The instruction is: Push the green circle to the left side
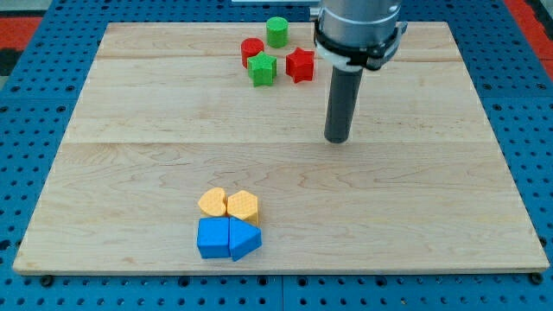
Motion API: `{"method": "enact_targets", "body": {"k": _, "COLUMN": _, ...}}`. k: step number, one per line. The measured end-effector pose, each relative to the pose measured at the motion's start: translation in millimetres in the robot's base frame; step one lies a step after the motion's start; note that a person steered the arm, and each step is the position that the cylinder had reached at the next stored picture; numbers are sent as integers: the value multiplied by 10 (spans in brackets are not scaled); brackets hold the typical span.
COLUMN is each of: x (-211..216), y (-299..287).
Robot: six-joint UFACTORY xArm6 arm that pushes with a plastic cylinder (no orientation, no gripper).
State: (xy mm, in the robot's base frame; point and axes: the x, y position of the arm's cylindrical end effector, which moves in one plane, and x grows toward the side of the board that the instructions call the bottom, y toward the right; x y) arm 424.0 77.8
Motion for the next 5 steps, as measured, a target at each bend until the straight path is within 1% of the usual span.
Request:
{"method": "enact_targets", "body": {"k": 1, "x": -378, "y": 142}}
{"method": "enact_targets", "body": {"k": 3, "x": -1835, "y": 121}}
{"method": "enact_targets", "body": {"k": 4, "x": -2099, "y": -320}}
{"method": "enact_targets", "body": {"k": 5, "x": -2074, "y": -498}}
